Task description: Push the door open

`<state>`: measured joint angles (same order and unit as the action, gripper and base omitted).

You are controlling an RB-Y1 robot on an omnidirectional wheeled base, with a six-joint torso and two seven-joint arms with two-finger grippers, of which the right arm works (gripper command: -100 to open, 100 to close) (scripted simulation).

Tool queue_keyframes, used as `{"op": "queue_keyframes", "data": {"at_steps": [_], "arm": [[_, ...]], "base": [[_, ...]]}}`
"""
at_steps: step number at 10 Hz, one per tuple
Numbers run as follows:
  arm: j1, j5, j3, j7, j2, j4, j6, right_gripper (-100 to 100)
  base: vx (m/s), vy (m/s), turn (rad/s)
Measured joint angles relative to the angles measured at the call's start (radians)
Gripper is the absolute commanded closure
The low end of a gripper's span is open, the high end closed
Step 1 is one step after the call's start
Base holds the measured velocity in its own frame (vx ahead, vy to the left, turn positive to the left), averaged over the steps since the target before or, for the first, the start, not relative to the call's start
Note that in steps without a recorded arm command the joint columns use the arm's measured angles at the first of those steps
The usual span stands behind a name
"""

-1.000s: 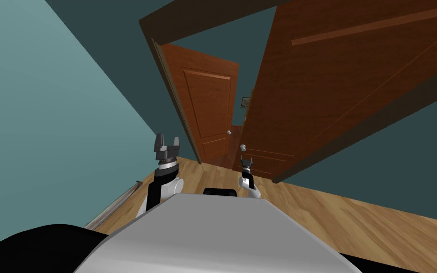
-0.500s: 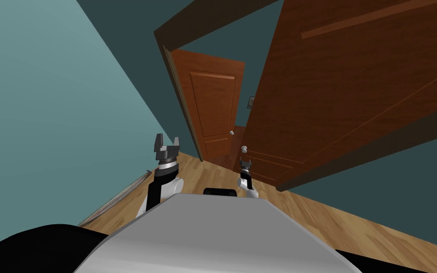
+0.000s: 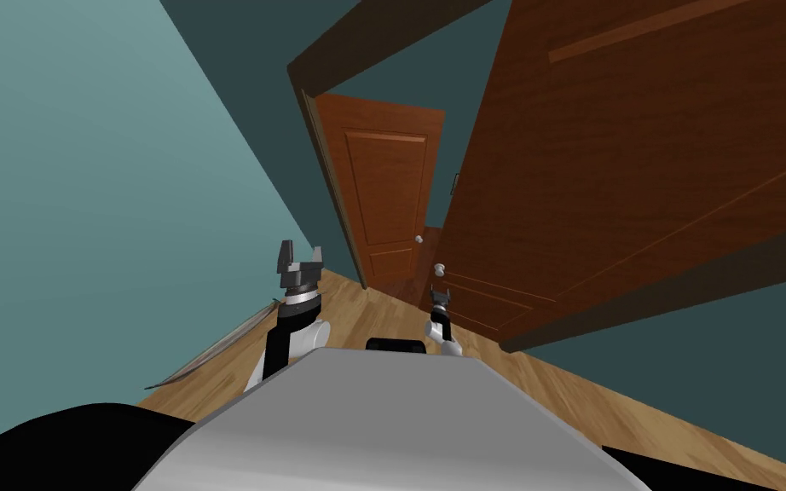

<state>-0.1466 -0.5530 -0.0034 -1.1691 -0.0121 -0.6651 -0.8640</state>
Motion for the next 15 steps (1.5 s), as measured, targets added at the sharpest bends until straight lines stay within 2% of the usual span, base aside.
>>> {"op": "queue_keyframes", "data": {"at_steps": [2,3,4,7,10,11,15], "arm": [[-0.008,-0.006,0.000,-0.014,0.004,0.022,-0.005,-100],[-0.012,-0.007,-0.001,-0.016,-0.008,0.030,-0.008,-100],[-0.002,-0.008,-0.002,-0.014,-0.016,0.015,-0.004,-100],[-0.005,-0.010,-0.004,-0.022,-0.033,0.027,-0.010,-100],[-0.001,-0.013,-0.007,-0.029,-0.028,0.028,-0.013,-100],[-0.001,-0.013,-0.007,-0.029,-0.027,0.027,-0.012,100],[-0.006,-0.013,-0.007,-0.029,-0.029,0.026,-0.010,100]], "base": [[0.042,-0.043,0.021],[0.160,-0.053,0.036],[0.188,-0.046,0.022],[0.200,-0.075,0.026],[0.160,-0.070,0.024],[-0.007,0.010,0.017],[-0.008,0.007,-0.001]]}}
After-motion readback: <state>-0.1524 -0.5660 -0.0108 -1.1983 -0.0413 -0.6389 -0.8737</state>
